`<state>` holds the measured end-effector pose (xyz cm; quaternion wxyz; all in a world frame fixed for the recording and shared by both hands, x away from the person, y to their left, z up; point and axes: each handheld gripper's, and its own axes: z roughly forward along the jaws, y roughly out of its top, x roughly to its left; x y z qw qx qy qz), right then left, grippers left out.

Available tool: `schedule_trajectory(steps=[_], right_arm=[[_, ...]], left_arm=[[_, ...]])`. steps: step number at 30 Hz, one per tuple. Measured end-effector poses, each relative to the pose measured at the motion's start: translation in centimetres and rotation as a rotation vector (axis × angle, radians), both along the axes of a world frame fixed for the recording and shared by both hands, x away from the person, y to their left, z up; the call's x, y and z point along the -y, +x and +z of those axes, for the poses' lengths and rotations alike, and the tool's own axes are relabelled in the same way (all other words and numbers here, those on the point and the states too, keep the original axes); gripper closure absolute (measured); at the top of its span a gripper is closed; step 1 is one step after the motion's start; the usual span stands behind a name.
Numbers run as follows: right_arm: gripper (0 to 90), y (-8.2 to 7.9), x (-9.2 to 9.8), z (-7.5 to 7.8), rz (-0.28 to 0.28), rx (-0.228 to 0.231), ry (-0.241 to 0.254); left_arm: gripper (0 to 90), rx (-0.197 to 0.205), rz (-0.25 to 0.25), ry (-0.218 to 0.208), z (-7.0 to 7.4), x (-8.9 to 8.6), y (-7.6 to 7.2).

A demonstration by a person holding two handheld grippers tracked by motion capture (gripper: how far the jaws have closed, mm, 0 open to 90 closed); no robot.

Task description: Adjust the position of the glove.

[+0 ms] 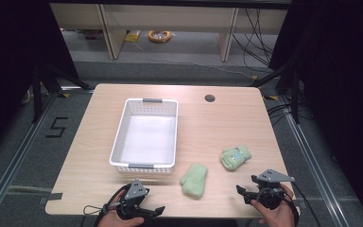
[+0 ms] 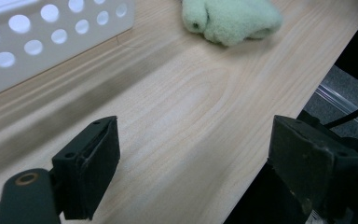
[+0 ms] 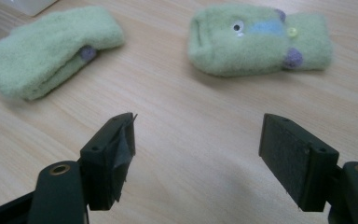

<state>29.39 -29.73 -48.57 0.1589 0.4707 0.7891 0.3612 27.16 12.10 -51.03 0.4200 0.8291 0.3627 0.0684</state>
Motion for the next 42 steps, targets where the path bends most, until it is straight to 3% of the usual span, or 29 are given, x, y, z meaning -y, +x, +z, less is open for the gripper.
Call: schedule_trajectory(steps=[1,2,4,5,7,8,15,17,19,20,25,27,28,31,32,34,37,39,40,42], right_arm=[[27.9,0.0,0.0,0.0,0.003,-0.010,0.005],[27.9,0.2,0.2,-0.1,0.024,0.010,-0.005],[28.1,-0.1,-0.1,0.0,0.004,-0.008,0.013],[28.1,0.2,0.1,0.0,0.034,0.040,-0.017],[28.2,0.2,0.1,0.1,0.030,0.038,-0.020],[28.3,0.2,0.0,0.0,0.040,0.038,-0.011],[29.2,0.2,-0.2,0.0,0.061,0.043,-0.009],[29.4,0.2,-0.4,0.1,0.060,0.048,-0.005],[29.6,0.3,-0.5,0.1,0.070,0.047,-0.006],[29.9,0.2,-0.8,0.1,0.069,0.028,0.031],[30.6,0.2,-1.0,0.3,0.074,0.029,0.018],[30.9,0.4,-1.1,0.3,0.099,0.038,0.013],[31.1,0.3,-1.3,0.3,0.086,0.025,0.020],[31.1,0.4,-1.5,0.3,0.100,0.029,0.023],[31.2,0.5,-1.5,0.3,0.112,0.045,0.018],[31.4,0.4,-1.8,0.4,0.102,0.032,0.023],[31.7,0.8,-2.0,0.4,0.133,0.037,0.025],[32.4,0.8,-2.1,0.5,0.132,0.048,0.016],[33.2,0.8,-2.3,0.5,0.135,0.046,0.025],[33.6,0.8,-2.7,0.6,0.135,0.044,0.032]], left_arm=[[16.0,0.000,0.001,0.000,0.0,0.0,0.0],[15.9,0.001,0.001,-0.001,0.0,0.0,0.0],[16.0,-0.004,-0.001,-0.001,0.0,0.0,0.0],[15.9,-0.009,0.005,-0.004,0.0,0.0,0.0],[15.9,-0.020,0.009,-0.006,0.0,0.0,0.0],[15.9,0.001,0.005,-0.004,-0.1,0.0,0.0],[15.9,0.003,0.004,-0.002,-0.1,0.0,0.0],[15.9,-0.005,-0.008,0.023,0.0,-0.1,0.2],[15.9,-0.011,-0.020,0.015,0.1,-0.1,0.1],[15.9,-0.017,-0.014,0.019,0.1,0.0,0.1],[15.9,-0.009,-0.007,0.009,-0.1,0.4,0.0],[15.9,-0.010,-0.007,-0.020,-0.1,0.7,-0.1],[16.0,-0.019,-0.011,0.004,-0.1,0.6,-0.1],[16.0,-0.020,-0.018,-0.013,0.0,0.8,-0.2],[16.0,-0.002,-0.032,-0.004,0.1,0.9,-0.1],[16.0,-0.002,-0.026,-0.019,0.1,1.0,-0.1],[16.4,0.004,-0.015,-0.036,0.2,1.2,-0.1],[16.8,0.016,-0.020,-0.019,0.3,1.2,0.0],[16.8,-0.002,-0.019,-0.016,0.3,1.2,0.0],[18.1,0.020,-0.034,-0.021,0.5,1.4,0.0]])
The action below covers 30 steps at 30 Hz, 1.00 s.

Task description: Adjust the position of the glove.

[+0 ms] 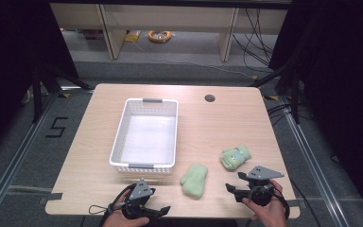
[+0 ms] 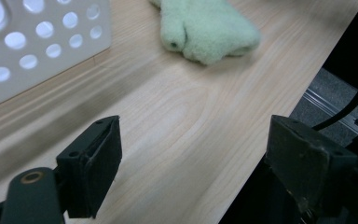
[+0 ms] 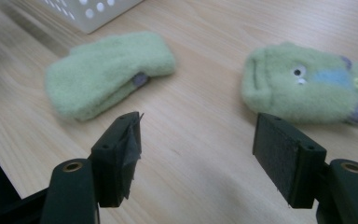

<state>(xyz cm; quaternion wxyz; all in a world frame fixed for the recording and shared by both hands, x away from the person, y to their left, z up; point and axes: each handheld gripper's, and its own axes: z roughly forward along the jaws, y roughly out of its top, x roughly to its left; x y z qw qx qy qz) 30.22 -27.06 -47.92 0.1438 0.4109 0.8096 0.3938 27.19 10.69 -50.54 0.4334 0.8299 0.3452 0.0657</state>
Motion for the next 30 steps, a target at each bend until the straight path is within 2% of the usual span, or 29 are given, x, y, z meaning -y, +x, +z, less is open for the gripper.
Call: schedule_trajectory(steps=[1,2,3,4,5,6,7,9,10,11,12,15,16,17,18,20,23,24,25,26,28,29,30], right_arm=[[34.0,0.0,-0.2,0.1,0.014,-0.016,0.006],[34.4,0.3,-0.2,0.2,0.032,0.002,-0.008],[35.7,0.5,-0.5,0.2,0.036,0.004,0.001],[36.4,0.5,-0.8,0.3,0.026,-0.010,0.012],[36.4,0.5,-0.8,0.3,0.026,-0.010,0.012],[38.0,1.0,-1.1,0.6,0.054,0.013,0.001],[39.0,1.5,-1.2,0.7,0.082,0.027,-0.009],[40.4,2.0,-1.7,0.9,0.090,0.043,-0.015],[40.9,2.0,-1.9,0.9,0.084,0.037,-0.008],[41.9,2.3,-2.0,1.0,0.095,0.044,-0.017],[43.0,2.5,-2.2,1.1,0.103,0.032,-0.017],[45.1,3.0,-2.9,1.2,0.109,0.028,-0.009],[46.6,3.6,-3.3,1.2,0.136,0.036,-0.019],[47.3,3.8,-3.5,1.2,0.139,0.024,-0.020],[48.3,4.1,-4.0,1.2,0.147,0.019,-0.023],[50.8,4.7,-4.5,1.2,0.169,0.014,-0.031],[53.4,5.3,-5.3,1.2,0.176,0.005,-0.048],[54.5,6.0,-5.9,1.1,0.191,0.013,-0.059],[54.5,6.0,-5.9,1.1,0.191,0.013,-0.059],[56.1,6.5,-6.5,1.1,0.191,-0.012,-0.059],[57.3,7.1,-6.9,1.0,0.204,-0.015,-0.067],[57.3,7.1,-6.9,1.0,0.204,-0.015,-0.067],[57.7,7.5,-7.4,0.8,0.213,-0.017,-0.073]], left_arm=[[18.1,-0.019,0.011,-0.020,0.1,0.3,-0.1],[18.8,0.002,-0.007,-0.005,0.2,0.3,0.0],[19.6,0.000,0.012,-0.024,0.2,0.7,-0.1],[19.8,0.001,-0.014,-0.017,0.3,0.7,0.0],[20.3,0.001,-0.014,-0.017,0.3,0.7,0.0],[20.8,-0.007,-0.015,-0.010,0.4,1.3,0.0],[21.1,0.006,-0.017,-0.017,0.4,1.6,0.0],[21.7,0.004,-0.025,-0.022,0.4,2.1,0.0],[21.9,0.004,-0.025,-0.022,0.4,2.1,0.0],[22.3,0.017,-0.035,-0.023,0.4,2.7,0.1],[23.1,0.028,-0.046,-0.012,0.4,2.9,0.2],[25.3,0.029,-0.051,-0.013,0.5,3.3,0.4],[27.5,0.023,-0.051,0.005,0.6,3.5,0.6],[28.4,0.037,-0.056,-0.003,0.6,3.8,0.8],[28.9,0.029,-0.054,-0.002,0.6,3.9,0.9],[31.6,0.054,-0.070,0.029,0.7,4.0,1.3],[34.3,0.045,-0.057,0.030,0.8,4.4,1.5],[35.6,0.050,-0.064,0.017,0.8,4.6,1.6],[35.6,0.048,-0.060,0.011,0.7,4.9,1.6],[36.8,0.068,-0.083,0.055,0.8,4.9,1.9],[39.0,0.050,-0.068,0.027,0.6,5.7,2.0],[39.8,0.050,-0.068,0.027,0.6,5.7,2.0],[40.9,0.068,-0.080,0.042,0.7,5.9,2.3]])
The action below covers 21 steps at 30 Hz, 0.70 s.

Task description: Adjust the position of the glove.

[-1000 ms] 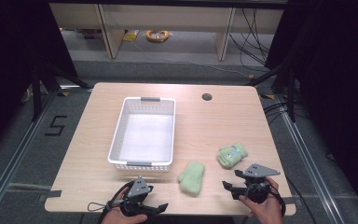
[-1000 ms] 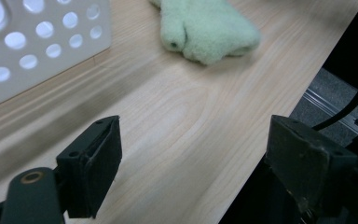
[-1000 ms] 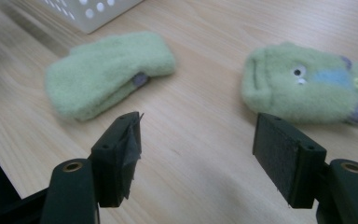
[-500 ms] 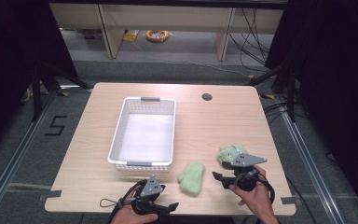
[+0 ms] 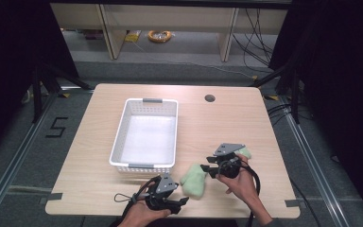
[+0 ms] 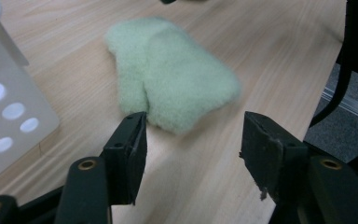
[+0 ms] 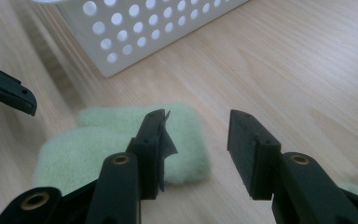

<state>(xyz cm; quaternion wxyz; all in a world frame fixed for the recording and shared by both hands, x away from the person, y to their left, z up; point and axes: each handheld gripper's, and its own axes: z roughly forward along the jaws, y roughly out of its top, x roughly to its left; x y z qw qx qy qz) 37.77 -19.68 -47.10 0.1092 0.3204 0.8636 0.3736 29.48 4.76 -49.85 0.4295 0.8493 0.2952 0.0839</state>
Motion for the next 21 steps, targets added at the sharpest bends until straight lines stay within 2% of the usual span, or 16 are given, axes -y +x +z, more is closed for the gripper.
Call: schedule_trajectory(steps=[3,4,8,9,10,11,12,13,15,16,18,19,21], right_arm=[[58.2,0.3,-0.5,-0.2,0.006,-0.006,0.001],[58.5,0.7,-0.8,-0.3,0.023,-0.020,-0.018],[58.9,1.2,-1.4,-0.7,0.010,-0.024,-0.011],[58.9,1.2,-1.4,-0.7,0.010,-0.024,-0.011],[59.0,1.5,-1.4,-0.8,0.021,-0.030,-0.022],[59.1,1.7,-1.5,-0.9,0.011,-0.061,-0.018],[59.1,1.8,-1.7,-1.0,0.011,-0.056,-0.005],[59.2,1.8,-1.8,-1.1,0.004,-0.058,-0.004],[59.2,2.1,-1.9,-1.3,0.019,-0.048,-0.018],[59.2,2.1,-2.1,-1.4,0.011,-0.067,-0.018],[59.3,2.3,-2.3,-1.4,0.022,-0.074,-0.037],[59.8,2.4,-2.4,-1.6,0.025,-0.076,-0.042],[61.2,2.5,-2.6,-1.8,0.003,-0.072,-0.049]], left_arm=[[44.6,0.006,-0.009,0.022,0.0,0.3,0.2],[46.8,0.015,-0.007,0.046,-0.1,0.6,0.4],[50.6,0.013,-0.009,0.050,-0.3,0.9,0.7],[50.6,0.020,-0.019,0.067,-0.3,0.9,0.9],[51.8,0.013,-0.018,0.078,-0.4,1.0,1.0],[52.9,0.008,-0.017,0.087,-0.6,1.1,1.1],[53.2,0.009,-0.019,0.096,-0.6,1.1,1.2],[53.6,-0.004,-0.011,0.098,-0.8,1.2,1.3],[55.3,0.002,-0.020,0.103,-0.9,1.1,1.5],[55.9,-0.009,-0.005,0.116,-1.0,1.1,1.6],[57.5,-0.011,-0.007,0.119,-1.1,1.2,1.7],[58.6,-0.026,-0.010,0.106,-1.1,1.3,1.6],[61.8,-0.019,0.000,0.111,-1.2,1.4,1.7]])
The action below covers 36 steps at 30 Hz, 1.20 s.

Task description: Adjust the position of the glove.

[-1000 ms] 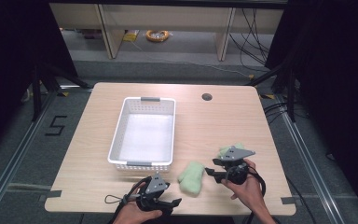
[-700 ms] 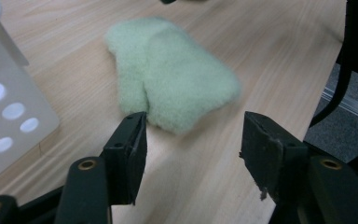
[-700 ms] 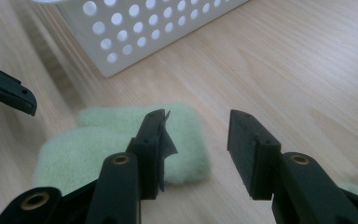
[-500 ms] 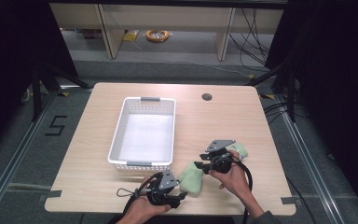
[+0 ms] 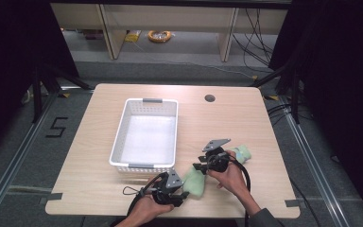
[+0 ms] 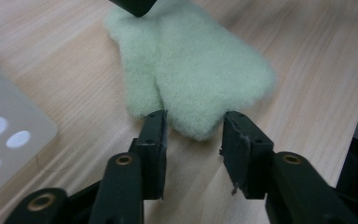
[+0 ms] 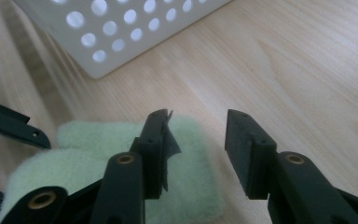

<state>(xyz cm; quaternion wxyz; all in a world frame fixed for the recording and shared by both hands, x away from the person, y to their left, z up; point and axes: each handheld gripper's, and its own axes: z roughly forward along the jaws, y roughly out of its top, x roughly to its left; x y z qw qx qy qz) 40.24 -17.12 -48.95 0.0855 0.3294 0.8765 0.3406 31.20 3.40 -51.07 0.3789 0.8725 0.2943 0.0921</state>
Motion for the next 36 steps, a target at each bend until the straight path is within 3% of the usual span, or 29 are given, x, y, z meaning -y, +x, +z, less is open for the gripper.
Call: schedule_trajectory(steps=[1,3,4,6,8,9,11,13,14,17,18,20,21,23,27,28,30,31,36], right_arm=[[63.6,0.2,0.0,-0.1,0.016,-0.025,-0.004],[64.7,0.4,0.0,-0.4,0.011,-0.018,0.016],[67.9,0.5,0.1,-0.7,-0.008,-0.054,0.029],[69.3,0.5,0.3,-0.7,-0.005,-0.063,0.019],[72.5,0.4,0.4,-0.8,0.003,-0.080,0.046],[75.5,0.3,0.4,-0.9,-0.010,-0.096,0.064],[79.4,0.3,0.4,-1.1,-0.009,-0.090,0.088],[84.8,0.1,0.7,-0.9,-0.001,-0.100,0.080],[85.7,0.1,0.7,-0.8,-0.006,-0.096,0.083],[86.6,-0.1,0.9,-0.6,-0.008,-0.091,0.087],[86.6,-0.3,0.9,-0.6,-0.020,-0.082,0.122],[86.7,-0.4,1.2,-0.2,-0.020,-0.091,0.104],[86.7,-0.6,1.3,-0.2,-0.027,-0.070,0.129],[86.7,-1.5,2.1,0.7,-0.046,-0.072,0.145],[86.7,-2.6,3.1,1.3,-0.055,-0.071,0.193],[86.7,-3.6,3.7,1.5,-0.081,-0.063,0.206],[86.7,-4.0,4.0,1.7,-0.085,-0.072,0.204],[86.7,-5.3,4.6,1.6,-0.074,-0.080,0.246],[86.7,-7.2,5.6,1.8,-0.094,-0.085,0.253]], left_arm=[[63.7,-0.004,-0.009,0.004,0.0,0.0,0.2],[65.3,-0.012,0.003,-0.007,-0.1,0.1,0.2],[70.5,-0.001,-0.013,0.000,0.1,-0.1,0.4],[72.3,0.002,-0.006,-0.007,0.1,-0.1,0.4],[76.1,-0.005,0.014,-0.011,-0.1,-0.1,0.4],[78.9,0.000,-0.008,-0.003,0.0,-0.2,0.5],[80.7,-0.005,0.000,-0.011,0.0,-0.1,0.5],[81.9,0.009,-0.004,-0.005,0.2,-0.3,0.6],[82.3,0.003,0.001,-0.022,0.2,-0.3,0.4],[82.9,-0.004,0.005,-0.032,0.3,-0.4,0.5],[83.1,0.001,0.008,-0.033,0.5,-0.5,0.5],[83.3,0.011,0.002,-0.038,0.8,-0.8,0.6],[83.3,-0.001,0.006,-0.047,0.9,-0.9,0.5],[83.5,0.018,-0.003,-0.052,1.4,-1.1,0.6],[83.7,0.020,-0.012,-0.060,1.9,-1.2,0.6],[83.8,0.020,-0.022,-0.069,2.1,-1.1,0.6],[83.9,0.013,-0.023,-0.072,2.1,-1.1,0.5],[83.9,0.026,-0.026,-0.062,2.2,-1.0,0.5],[84.0,0.023,-0.060,-0.053,2.1,-0.6,0.6]])
